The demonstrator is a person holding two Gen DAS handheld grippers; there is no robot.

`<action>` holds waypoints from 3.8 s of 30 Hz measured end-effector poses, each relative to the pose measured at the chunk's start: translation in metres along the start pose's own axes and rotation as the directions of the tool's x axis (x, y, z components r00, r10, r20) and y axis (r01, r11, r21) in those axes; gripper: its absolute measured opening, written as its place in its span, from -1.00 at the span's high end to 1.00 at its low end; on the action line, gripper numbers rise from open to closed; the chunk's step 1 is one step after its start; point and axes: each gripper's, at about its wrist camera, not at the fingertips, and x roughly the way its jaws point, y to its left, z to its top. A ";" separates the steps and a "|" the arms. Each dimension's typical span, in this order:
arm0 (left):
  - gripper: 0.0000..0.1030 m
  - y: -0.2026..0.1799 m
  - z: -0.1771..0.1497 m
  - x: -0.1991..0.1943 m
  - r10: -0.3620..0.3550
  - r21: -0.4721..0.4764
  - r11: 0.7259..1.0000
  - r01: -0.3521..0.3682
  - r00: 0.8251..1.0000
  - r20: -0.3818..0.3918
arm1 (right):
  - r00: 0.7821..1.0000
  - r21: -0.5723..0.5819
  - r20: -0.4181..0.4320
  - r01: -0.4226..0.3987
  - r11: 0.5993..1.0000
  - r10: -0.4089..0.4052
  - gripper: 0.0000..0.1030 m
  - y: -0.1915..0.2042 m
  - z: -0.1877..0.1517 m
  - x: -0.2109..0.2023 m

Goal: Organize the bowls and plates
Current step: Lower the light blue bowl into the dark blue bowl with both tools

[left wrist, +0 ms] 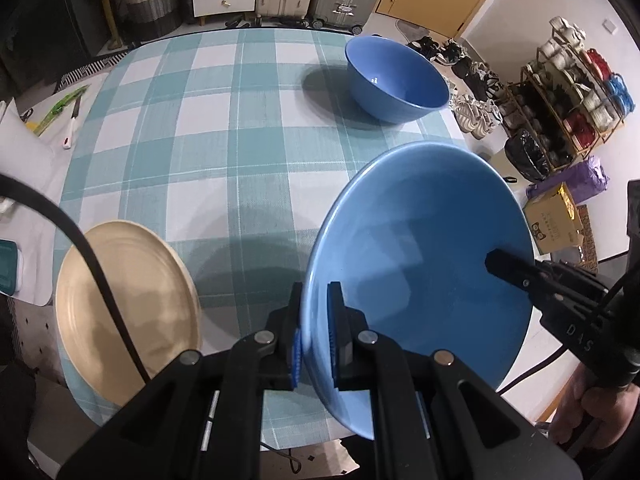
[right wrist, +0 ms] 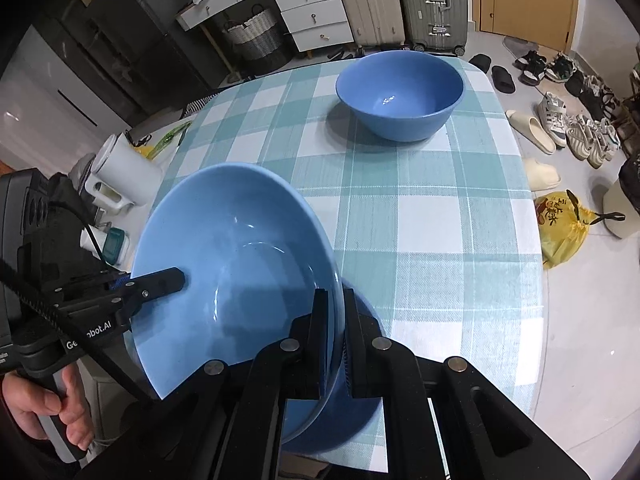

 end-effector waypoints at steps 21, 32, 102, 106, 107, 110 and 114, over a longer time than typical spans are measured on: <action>0.87 -0.007 -0.030 0.003 -0.009 0.016 1.000 0.009 1.000 0.000 | 1.000 0.008 -0.014 0.003 1.000 -0.003 0.88 -0.007 -0.026 -0.003; 0.87 -0.008 -0.038 0.011 0.003 0.005 1.000 -0.003 1.000 -0.015 | 0.999 -0.005 -0.031 0.027 1.000 -0.027 0.88 -0.005 -0.032 0.001; 0.76 -0.010 -0.083 0.032 0.053 0.119 0.990 -0.078 0.978 0.202 | 0.967 -0.023 0.174 0.193 0.981 -0.186 0.78 0.004 -0.080 0.022; 0.72 -0.009 -0.089 0.032 0.041 0.132 0.988 -0.077 0.965 0.259 | 0.940 0.016 0.273 0.208 0.978 -0.204 0.72 0.008 -0.092 0.023; 0.69 -0.008 -0.089 0.032 0.027 0.133 0.989 -0.064 0.963 0.269 | 0.931 0.026 0.298 0.212 0.977 -0.210 0.71 0.009 -0.095 0.023; 0.57 -0.005 -0.084 0.033 0.000 0.116 0.993 -0.033 0.963 0.269 | 0.904 0.033 0.359 0.235 0.971 -0.231 0.69 0.016 -0.105 0.023; 0.54 -0.005 -0.082 0.034 -0.018 0.116 0.993 -0.018 0.952 0.305 | 0.889 -0.016 0.386 0.274 0.961 -0.247 0.67 0.019 -0.111 0.022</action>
